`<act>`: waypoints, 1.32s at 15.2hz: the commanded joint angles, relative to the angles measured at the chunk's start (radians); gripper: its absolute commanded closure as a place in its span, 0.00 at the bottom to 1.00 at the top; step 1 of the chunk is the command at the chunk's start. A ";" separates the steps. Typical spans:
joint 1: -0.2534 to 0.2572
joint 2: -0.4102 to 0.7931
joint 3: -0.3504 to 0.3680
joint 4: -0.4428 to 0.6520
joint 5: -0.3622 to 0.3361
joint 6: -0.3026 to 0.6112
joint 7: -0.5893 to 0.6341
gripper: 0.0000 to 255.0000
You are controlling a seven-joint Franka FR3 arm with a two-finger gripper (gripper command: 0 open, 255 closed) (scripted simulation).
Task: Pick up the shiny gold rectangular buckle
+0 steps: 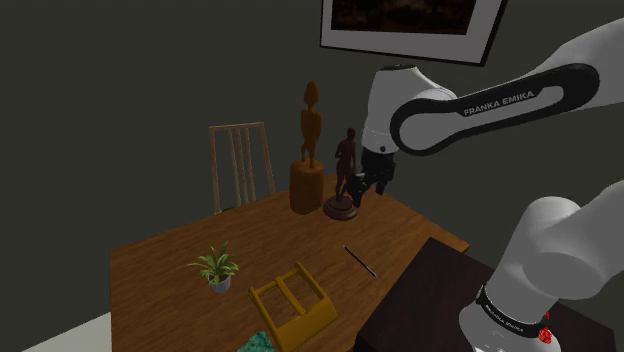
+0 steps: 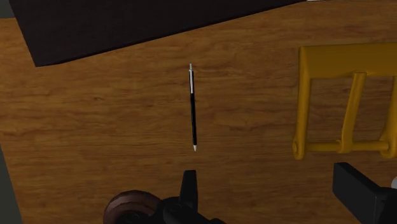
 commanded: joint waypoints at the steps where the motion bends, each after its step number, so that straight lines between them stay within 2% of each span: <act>1: 0.010 0.058 0.023 -0.007 0.013 0.064 0.029 0.00; 6: 0.030 0.226 0.081 -0.001 0.029 0.220 0.103 0.00; 11: 0.042 0.416 0.136 0.040 0.011 0.362 0.190 0.00; 16: 0.060 0.619 0.169 0.116 -0.058 0.481 0.303 0.00; 20: 0.099 0.783 0.163 0.199 -0.133 0.552 0.399 0.00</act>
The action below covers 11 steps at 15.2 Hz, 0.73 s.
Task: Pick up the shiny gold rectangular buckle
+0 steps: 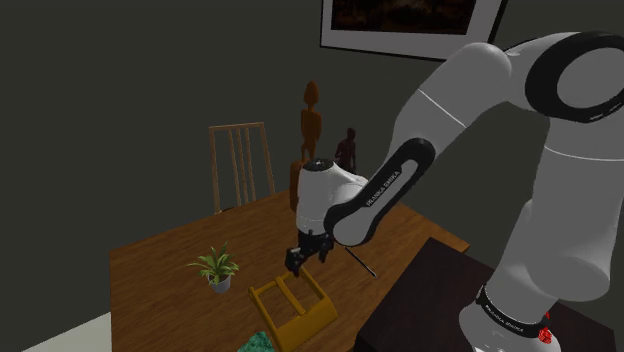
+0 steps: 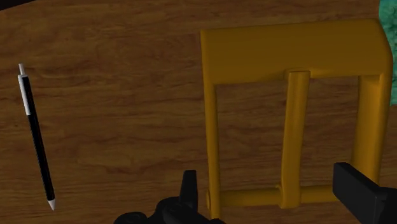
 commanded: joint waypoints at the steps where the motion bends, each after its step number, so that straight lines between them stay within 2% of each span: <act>1: 0.025 0.083 -0.008 0.046 -0.037 0.034 0.048 0.00; 6: 0.101 0.270 -0.044 0.177 -0.097 0.085 0.133 0.00; 11: 0.123 0.336 -0.072 0.194 -0.122 0.135 0.149 0.00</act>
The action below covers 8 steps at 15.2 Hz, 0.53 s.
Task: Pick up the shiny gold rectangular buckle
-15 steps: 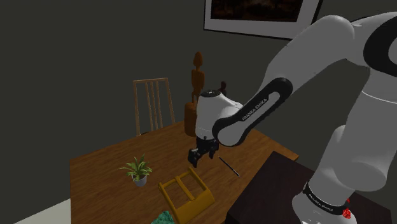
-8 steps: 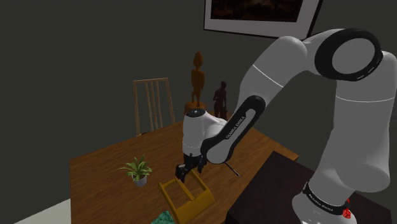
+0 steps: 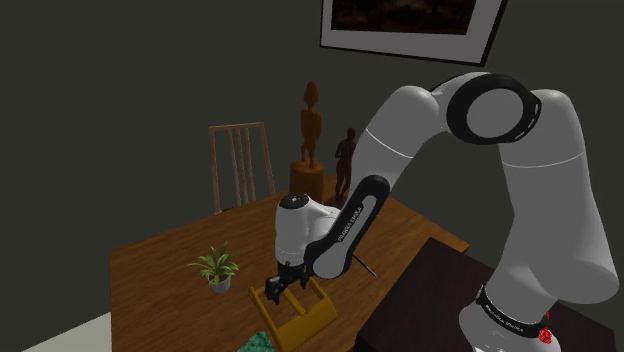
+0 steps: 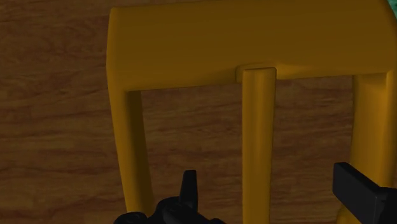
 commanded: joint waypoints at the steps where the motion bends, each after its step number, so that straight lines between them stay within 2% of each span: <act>1: 0.010 0.026 -0.011 0.004 -0.010 0.022 0.008 0.00; 4: 0.017 0.047 -0.020 0.011 -0.017 0.037 0.013 0.00; 5: 0.018 0.046 -0.021 0.007 -0.018 0.040 0.014 1.00; 8: 0.017 0.046 -0.021 0.008 -0.018 0.040 0.013 1.00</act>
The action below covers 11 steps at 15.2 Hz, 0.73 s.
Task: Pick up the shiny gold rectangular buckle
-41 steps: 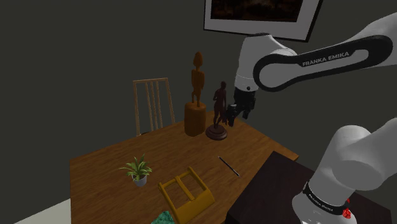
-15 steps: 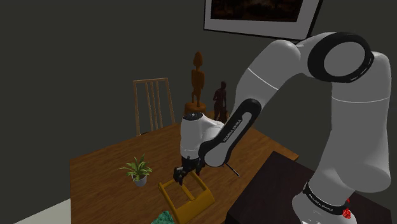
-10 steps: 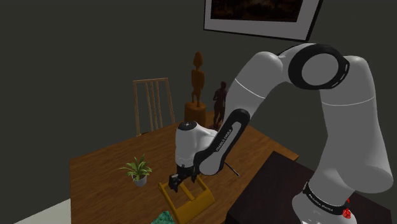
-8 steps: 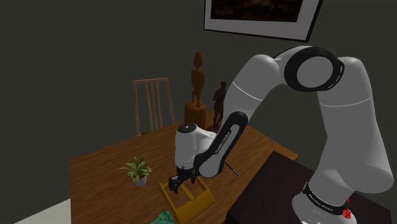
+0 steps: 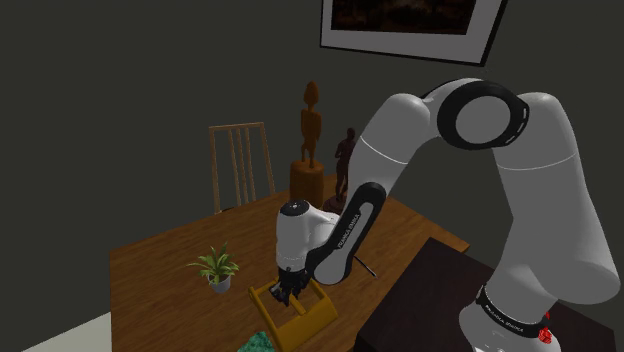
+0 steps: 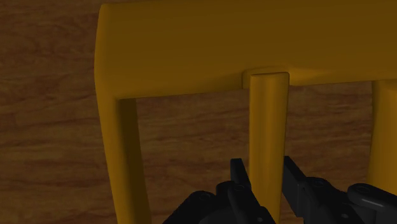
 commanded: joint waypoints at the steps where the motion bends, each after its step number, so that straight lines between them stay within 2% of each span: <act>1: 0.000 0.002 0.000 0.001 0.000 0.001 0.000 1.00; 6: 0.000 0.002 0.000 0.004 0.000 -0.002 0.000 1.00; 11: -0.022 -0.064 0.028 -0.016 0.024 -0.050 -0.016 1.00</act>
